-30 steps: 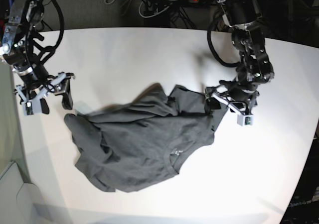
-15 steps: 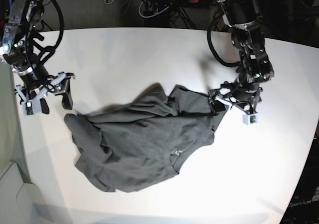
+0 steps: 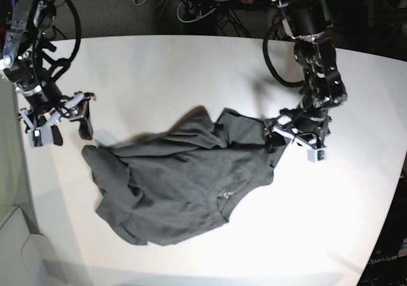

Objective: Layout the t-shirt on the table in an organized manner, then fold the t-shirt properly
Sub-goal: 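Grasp the t-shirt edge with the left gripper and pull it outward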

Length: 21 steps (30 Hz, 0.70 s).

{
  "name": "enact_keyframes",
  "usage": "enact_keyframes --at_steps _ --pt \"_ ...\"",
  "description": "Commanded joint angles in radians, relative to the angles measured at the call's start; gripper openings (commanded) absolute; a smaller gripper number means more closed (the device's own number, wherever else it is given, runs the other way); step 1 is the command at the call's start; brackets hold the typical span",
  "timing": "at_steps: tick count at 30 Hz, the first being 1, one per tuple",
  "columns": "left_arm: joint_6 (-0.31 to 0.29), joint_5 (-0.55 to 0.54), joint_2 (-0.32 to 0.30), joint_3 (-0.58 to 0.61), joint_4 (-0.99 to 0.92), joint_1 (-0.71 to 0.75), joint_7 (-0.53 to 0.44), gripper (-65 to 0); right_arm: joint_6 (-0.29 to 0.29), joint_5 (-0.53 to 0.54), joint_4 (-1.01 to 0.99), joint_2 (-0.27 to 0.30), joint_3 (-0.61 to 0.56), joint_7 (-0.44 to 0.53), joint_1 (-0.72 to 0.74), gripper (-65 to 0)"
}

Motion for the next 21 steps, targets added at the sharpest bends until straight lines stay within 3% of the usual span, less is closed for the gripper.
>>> enact_keyframes --at_steps 1,3,9,11,21 --pt "0.006 0.006 -0.001 0.002 -0.006 0.018 0.064 -13.3 0.000 0.011 0.031 0.012 0.007 0.029 0.007 -19.1" --pt "0.006 0.002 -0.020 0.004 -0.006 0.023 0.064 -19.8 0.000 0.011 0.040 0.012 0.007 0.029 0.007 -19.1" --pt "0.006 0.000 -0.044 -0.002 -0.009 0.021 0.119 -56.7 0.000 0.011 0.052 0.010 0.007 0.029 0.004 -19.1" --pt "0.006 -0.001 -0.051 -0.002 -0.009 0.018 0.129 -65.0 0.000 0.011 0.052 0.009 0.007 0.029 0.002 -19.1" --pt "0.003 -0.004 -0.051 -0.002 0.095 0.072 0.170 -64.5 0.000 0.012 0.054 -0.011 0.007 0.029 -0.027 -19.1"
